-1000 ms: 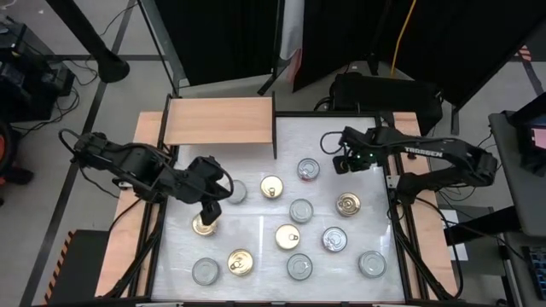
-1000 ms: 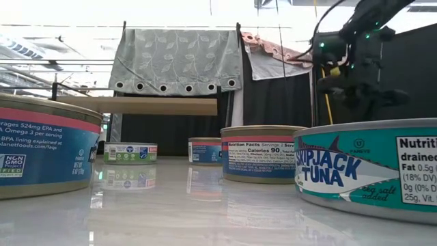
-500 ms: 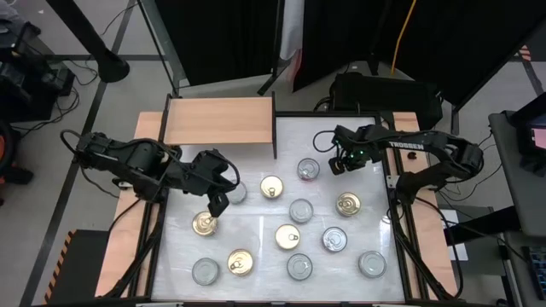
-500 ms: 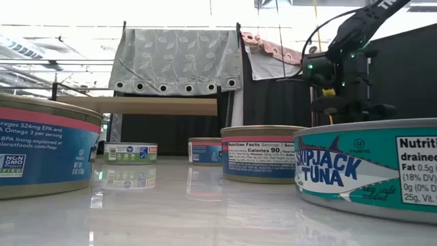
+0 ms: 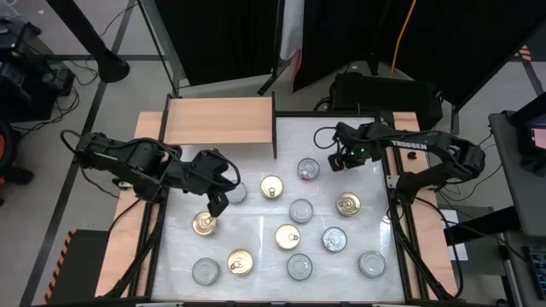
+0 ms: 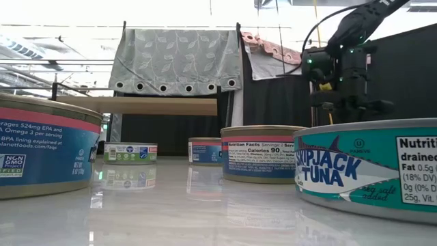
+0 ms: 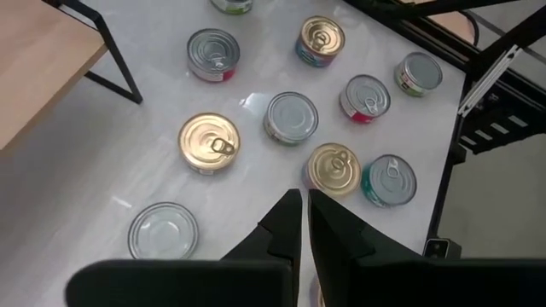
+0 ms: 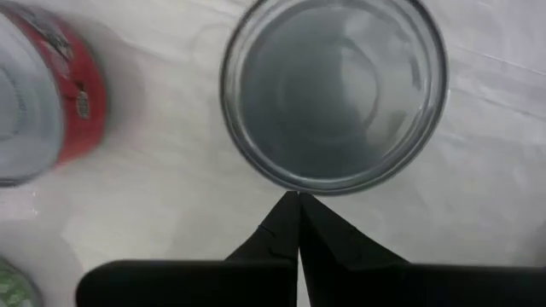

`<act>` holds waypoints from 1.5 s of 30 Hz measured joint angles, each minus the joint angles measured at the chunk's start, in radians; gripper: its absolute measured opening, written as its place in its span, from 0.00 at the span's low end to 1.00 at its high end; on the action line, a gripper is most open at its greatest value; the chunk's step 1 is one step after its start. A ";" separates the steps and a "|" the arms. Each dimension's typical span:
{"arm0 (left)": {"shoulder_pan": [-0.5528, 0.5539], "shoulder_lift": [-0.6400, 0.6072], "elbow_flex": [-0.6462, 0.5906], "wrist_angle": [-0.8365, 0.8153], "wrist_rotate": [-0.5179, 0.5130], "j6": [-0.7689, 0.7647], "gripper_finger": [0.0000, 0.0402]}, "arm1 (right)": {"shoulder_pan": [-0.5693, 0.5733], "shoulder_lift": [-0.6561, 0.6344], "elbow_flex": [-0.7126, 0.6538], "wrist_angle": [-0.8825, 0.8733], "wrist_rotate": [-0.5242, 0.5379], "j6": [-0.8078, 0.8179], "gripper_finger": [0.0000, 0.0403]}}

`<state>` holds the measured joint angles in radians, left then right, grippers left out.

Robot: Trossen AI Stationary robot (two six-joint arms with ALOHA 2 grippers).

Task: Stack canned seafood by type on shelf
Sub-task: Put the green white tuna can on the shelf

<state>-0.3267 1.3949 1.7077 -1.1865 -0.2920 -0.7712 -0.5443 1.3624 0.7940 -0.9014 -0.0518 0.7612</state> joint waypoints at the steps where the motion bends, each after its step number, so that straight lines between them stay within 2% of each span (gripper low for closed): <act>1: 0.000 0.000 0.000 -0.001 0.000 0.000 0.07 | 0.000 0.007 0.000 -0.001 0.000 -0.004 0.00; 10: 0.000 0.000 0.000 -0.001 0.000 -0.001 0.07 | 0.001 0.064 0.002 0.003 -0.004 -0.025 0.00; 18: 0.000 0.000 0.000 -0.007 0.000 -0.001 0.07 | 0.051 0.111 -0.006 0.016 0.002 -0.021 0.00; 23: 0.000 0.000 0.000 -0.008 0.001 -0.001 0.07 | 0.078 0.077 -0.006 0.029 -0.021 0.017 0.00; 31: 0.000 0.000 0.000 -0.008 0.003 0.023 0.07 | 0.041 -0.015 -0.006 0.027 0.028 0.081 0.00; 37: 0.003 0.000 0.000 -0.008 0.004 0.028 0.07 | 0.001 0.015 -0.006 0.018 0.030 0.040 0.00; 45: 0.006 0.000 0.000 -0.008 0.005 0.025 0.07 | 0.003 0.056 -0.003 0.020 0.030 0.027 0.00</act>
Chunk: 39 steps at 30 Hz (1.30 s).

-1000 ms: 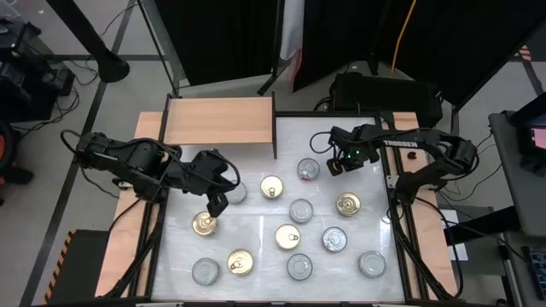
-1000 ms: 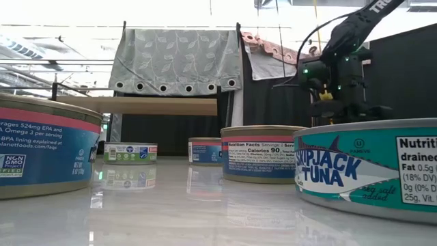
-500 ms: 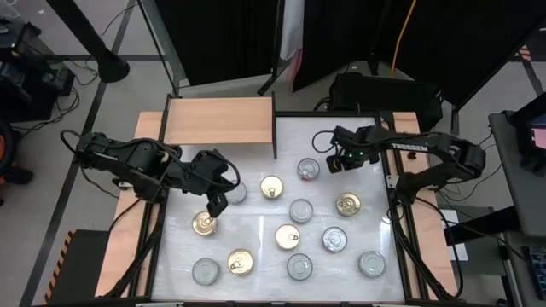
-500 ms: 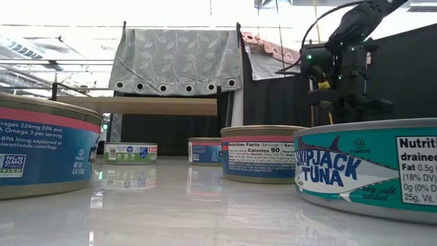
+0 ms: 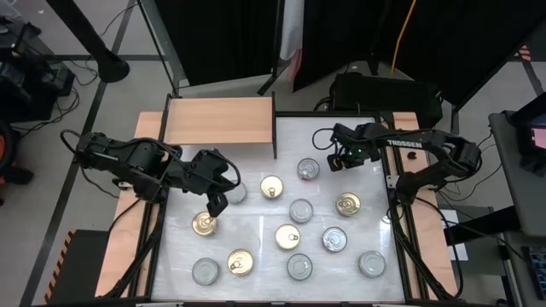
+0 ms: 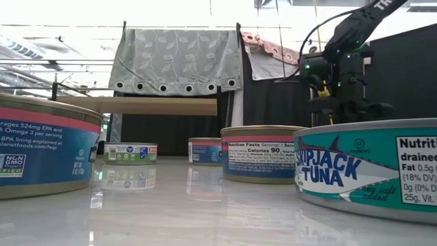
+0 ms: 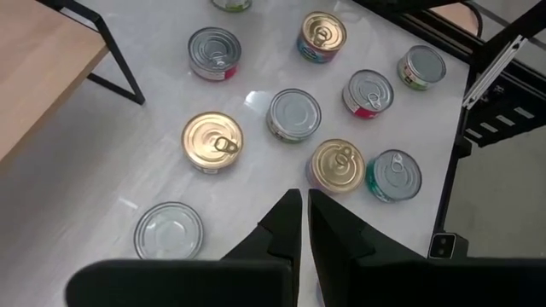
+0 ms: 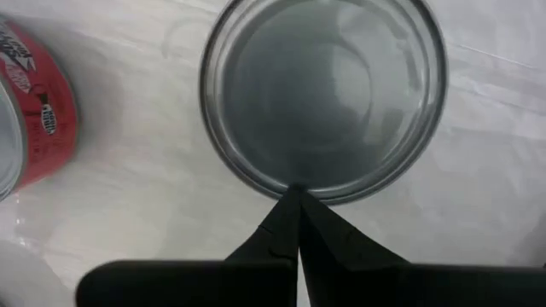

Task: Stack canned seafood by type on shelf
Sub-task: Put the green white tuna can on the shelf

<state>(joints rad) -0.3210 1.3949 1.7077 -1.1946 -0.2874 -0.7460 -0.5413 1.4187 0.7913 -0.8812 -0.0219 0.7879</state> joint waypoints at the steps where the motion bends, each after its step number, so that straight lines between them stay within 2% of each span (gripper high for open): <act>1: 0.000 0.000 0.000 0.000 0.000 0.000 0.07 | 0.000 0.003 0.001 0.000 -0.001 0.000 0.00; 10: 0.000 0.000 0.000 -0.015 0.000 0.002 0.07 | 0.041 0.010 -0.011 -0.027 0.025 0.005 0.00; 19: 0.000 0.000 0.000 -0.071 -0.001 0.028 0.07 | 0.141 -0.005 -0.150 0.108 0.015 0.143 0.00; 24: 0.000 -0.002 0.000 -0.097 -0.002 0.027 0.07 | 0.180 -0.113 -0.126 0.072 -0.042 0.136 0.00; 28: 0.000 -0.002 0.000 -0.103 -0.002 0.028 0.07 | 0.185 -0.231 -0.083 0.008 -0.036 0.091 0.00; 33: 0.020 -0.002 0.000 -0.104 -0.003 0.030 0.07 | 0.108 -0.302 -0.031 -0.063 0.052 0.151 0.00; 39: 0.075 -0.002 0.000 -0.103 0.049 0.079 0.07 | 0.010 -0.233 -0.070 -0.127 0.005 0.064 0.00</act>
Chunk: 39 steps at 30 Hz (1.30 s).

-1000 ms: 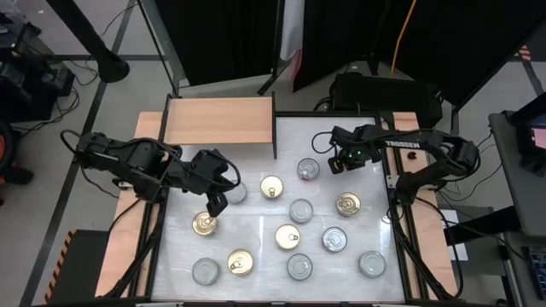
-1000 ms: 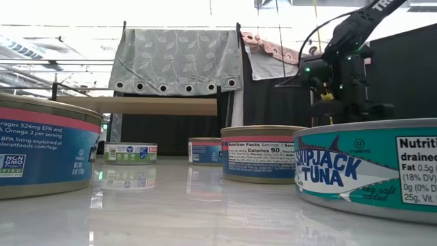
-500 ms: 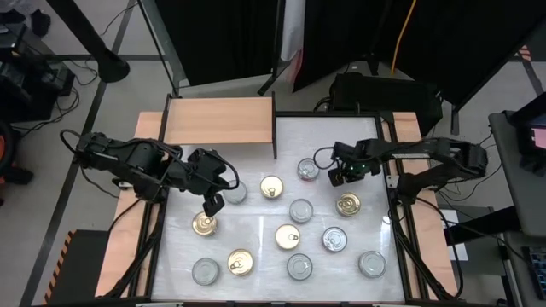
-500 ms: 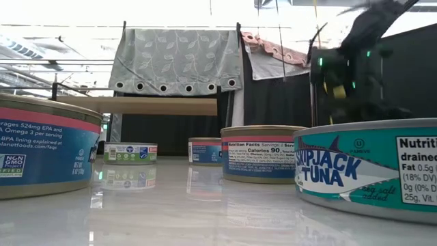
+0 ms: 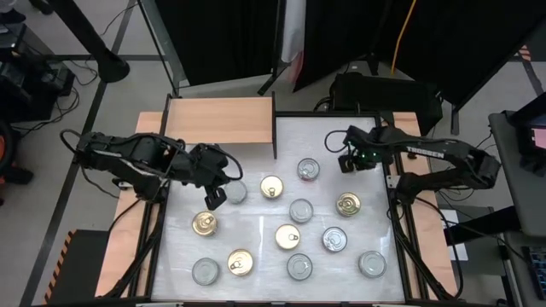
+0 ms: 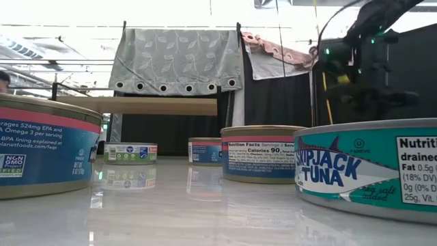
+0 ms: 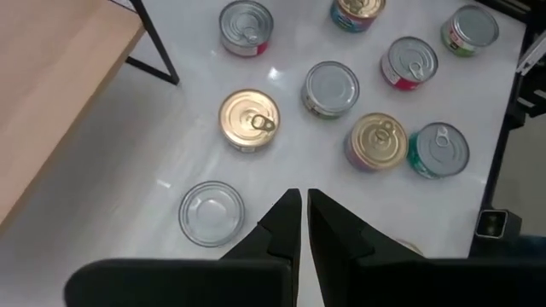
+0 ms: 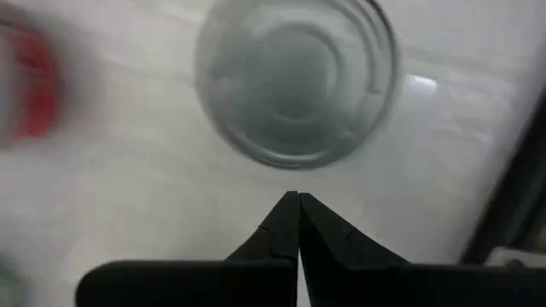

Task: Stack canned seafood by type on shelf
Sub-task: Put the green white tuna can on the shelf

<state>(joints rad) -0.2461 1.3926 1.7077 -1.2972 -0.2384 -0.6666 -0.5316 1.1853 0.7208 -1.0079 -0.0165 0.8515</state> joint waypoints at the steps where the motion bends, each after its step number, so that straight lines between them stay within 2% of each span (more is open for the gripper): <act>1: 0.008 0.000 0.000 0.000 0.008 0.001 0.07 | 0.000 0.006 -0.009 0.004 -0.009 -0.001 0.00; 12: 0.023 -0.002 0.000 0.000 0.052 -0.005 0.07 | 0.022 -0.017 -0.053 0.074 -0.005 0.072 0.00; 16: 0.023 -0.002 0.000 0.000 0.052 0.015 0.07 | 0.011 -0.015 -0.053 0.089 0.030 0.073 0.00; 31: 0.023 -0.002 0.000 0.000 0.051 0.019 0.07 | 0.003 0.051 -0.069 0.122 0.053 0.046 0.00; 39: 0.023 -0.002 0.000 -0.001 0.051 0.019 0.07 | 0.071 0.053 -0.121 0.116 0.053 0.081 0.00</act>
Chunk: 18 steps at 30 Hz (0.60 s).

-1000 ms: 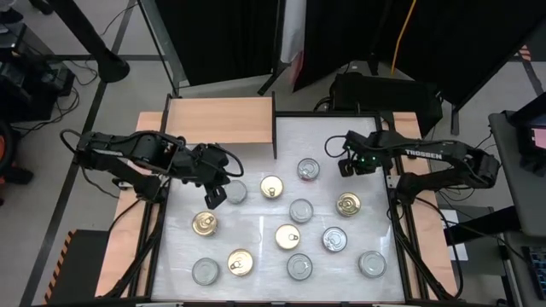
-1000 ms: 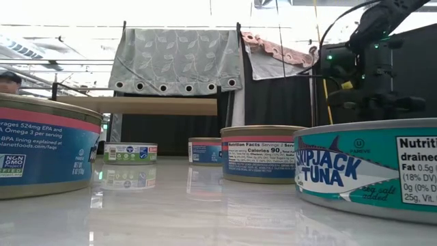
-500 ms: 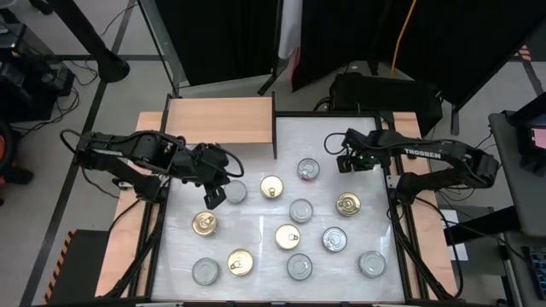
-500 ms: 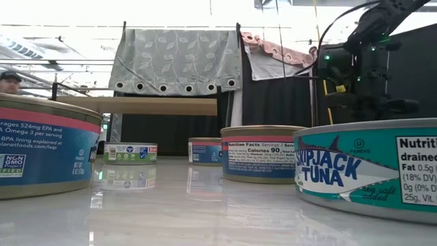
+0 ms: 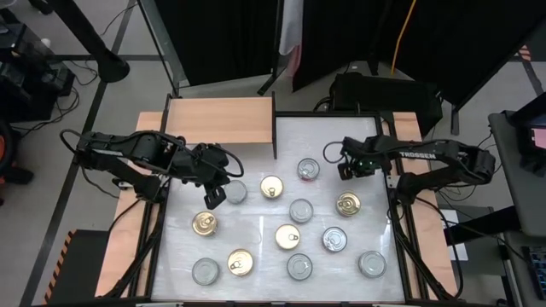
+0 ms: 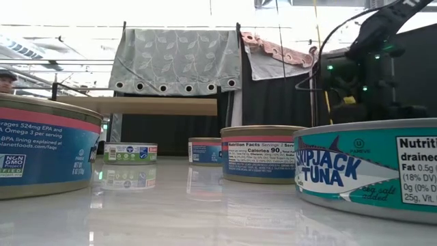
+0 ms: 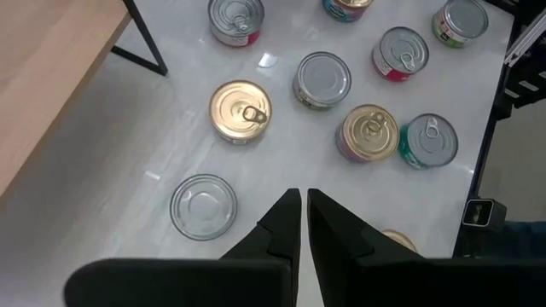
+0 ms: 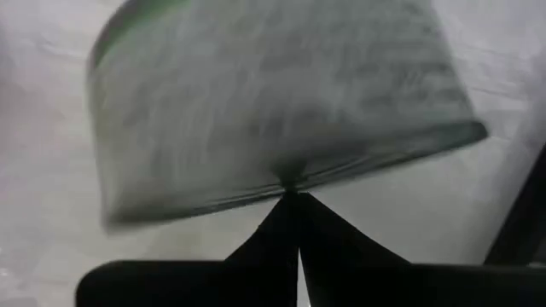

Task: Stack canned seafood by type on shelf
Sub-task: Put the green white tuna can on the shelf

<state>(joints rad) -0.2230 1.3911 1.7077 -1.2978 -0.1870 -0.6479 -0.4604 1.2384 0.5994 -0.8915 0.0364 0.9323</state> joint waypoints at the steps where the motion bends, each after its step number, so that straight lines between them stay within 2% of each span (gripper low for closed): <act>1: 0.000 0.000 0.000 -0.001 0.000 0.000 0.07 | 0.018 -0.002 -0.018 0.010 -0.003 0.018 0.00; 8: 0.000 0.000 0.000 -0.042 0.000 0.003 0.07 | 0.165 -0.021 -0.095 0.052 0.020 0.143 0.00; 10: 0.000 0.000 0.000 -0.059 -0.001 0.004 0.07 | 0.191 -0.046 -0.093 0.038 -0.008 0.146 0.00; 15: 0.000 0.000 0.000 -0.078 0.000 0.003 0.07 | 0.221 -0.166 0.012 -0.063 -0.110 0.046 0.01; 18: 0.000 -0.001 0.000 -0.075 0.004 0.002 0.07 | 0.223 -0.231 0.120 -0.142 -0.199 -0.065 0.06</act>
<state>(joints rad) -0.2230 1.3903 1.7077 -1.3731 -0.1825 -0.6456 -0.2374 1.0074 0.7199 -1.0336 -0.1622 0.8672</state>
